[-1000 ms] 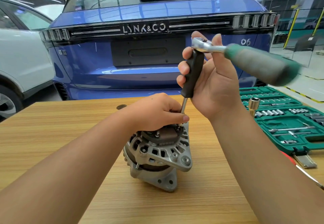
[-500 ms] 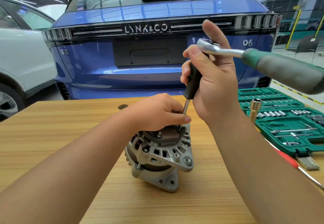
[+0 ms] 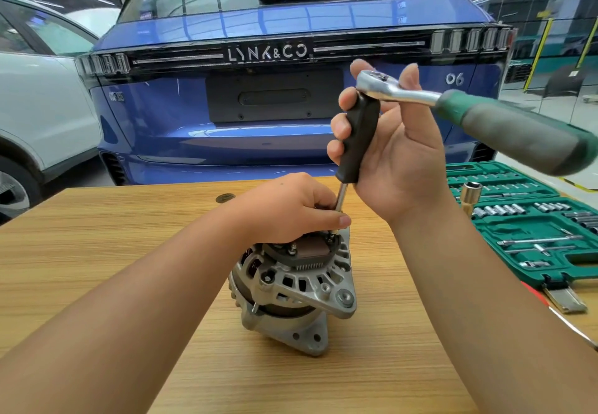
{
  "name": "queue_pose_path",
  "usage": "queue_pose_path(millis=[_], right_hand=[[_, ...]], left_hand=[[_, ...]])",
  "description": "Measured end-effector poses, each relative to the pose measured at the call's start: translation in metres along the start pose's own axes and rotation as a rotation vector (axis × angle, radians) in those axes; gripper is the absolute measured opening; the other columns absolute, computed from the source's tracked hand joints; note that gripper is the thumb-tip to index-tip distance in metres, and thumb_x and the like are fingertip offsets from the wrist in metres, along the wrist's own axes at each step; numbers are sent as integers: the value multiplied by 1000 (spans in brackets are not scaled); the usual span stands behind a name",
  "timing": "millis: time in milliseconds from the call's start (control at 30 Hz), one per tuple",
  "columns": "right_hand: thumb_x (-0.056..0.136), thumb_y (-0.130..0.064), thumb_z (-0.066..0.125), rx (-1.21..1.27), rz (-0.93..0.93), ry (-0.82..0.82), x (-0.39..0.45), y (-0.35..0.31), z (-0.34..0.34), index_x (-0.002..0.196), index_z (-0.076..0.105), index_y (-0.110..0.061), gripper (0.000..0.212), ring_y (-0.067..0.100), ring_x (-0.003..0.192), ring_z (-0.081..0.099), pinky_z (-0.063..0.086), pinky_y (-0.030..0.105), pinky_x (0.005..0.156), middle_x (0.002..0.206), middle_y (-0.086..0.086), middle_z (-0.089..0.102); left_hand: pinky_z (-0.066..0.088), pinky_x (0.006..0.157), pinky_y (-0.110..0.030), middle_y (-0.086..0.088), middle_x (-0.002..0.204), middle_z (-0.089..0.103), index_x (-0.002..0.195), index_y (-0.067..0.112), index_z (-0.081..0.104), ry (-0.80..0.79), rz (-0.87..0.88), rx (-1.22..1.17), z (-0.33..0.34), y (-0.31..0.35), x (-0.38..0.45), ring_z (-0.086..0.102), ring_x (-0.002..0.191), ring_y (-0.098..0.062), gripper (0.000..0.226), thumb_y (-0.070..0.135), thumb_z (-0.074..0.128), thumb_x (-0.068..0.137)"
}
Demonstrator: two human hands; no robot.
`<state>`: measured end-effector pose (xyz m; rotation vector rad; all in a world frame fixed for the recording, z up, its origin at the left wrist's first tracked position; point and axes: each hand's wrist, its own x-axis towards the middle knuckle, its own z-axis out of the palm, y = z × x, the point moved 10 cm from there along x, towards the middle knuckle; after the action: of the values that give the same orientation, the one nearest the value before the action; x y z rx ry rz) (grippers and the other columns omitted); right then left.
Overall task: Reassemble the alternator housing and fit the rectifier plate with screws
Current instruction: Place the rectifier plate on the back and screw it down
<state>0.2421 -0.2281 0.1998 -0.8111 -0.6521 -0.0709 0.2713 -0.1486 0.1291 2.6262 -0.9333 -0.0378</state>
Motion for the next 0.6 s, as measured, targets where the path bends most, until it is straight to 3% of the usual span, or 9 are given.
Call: queue_pose_path(millis=[100,200,300,433,600], right_hand=[[99,-39,56,-172,-110,258,-1,-12,-19,88,61,-16,26,11,55,49,39,26,55,71,-6,58],[99,-25,64,-304,-142,390,-3,-19,-29,81,58,-16,21,10,50,46,39,26,52,64,-7,53],[101,-18,59,-138,-78,290,-3,-11,-21,101,60,-19,1,9,55,50,41,24,55,71,-7,59],[101,-7,54,-241,-246,167,-6,-22,-2,119,56,-31,31,13,60,51,42,27,58,80,-4,64],[98,-4,53,-345,-324,111,-7,-26,4,125,54,-28,36,17,64,50,44,29,59,85,0,63]], left_hand=[[32,53,-25,19,62,54,67,41,57,-10,13,28,1,5,0,48,53,1,34,58,55,96],[31,53,-26,22,61,53,64,44,55,-12,27,43,1,8,1,48,54,2,36,57,54,98],[31,53,-27,19,60,50,66,39,54,-6,25,33,1,6,1,47,54,0,36,57,54,97],[33,52,-25,15,61,50,70,24,54,4,13,25,0,1,1,45,52,-3,43,58,56,96],[33,52,-23,14,63,51,72,21,57,2,-4,23,0,-1,0,47,53,-2,44,59,56,95]])
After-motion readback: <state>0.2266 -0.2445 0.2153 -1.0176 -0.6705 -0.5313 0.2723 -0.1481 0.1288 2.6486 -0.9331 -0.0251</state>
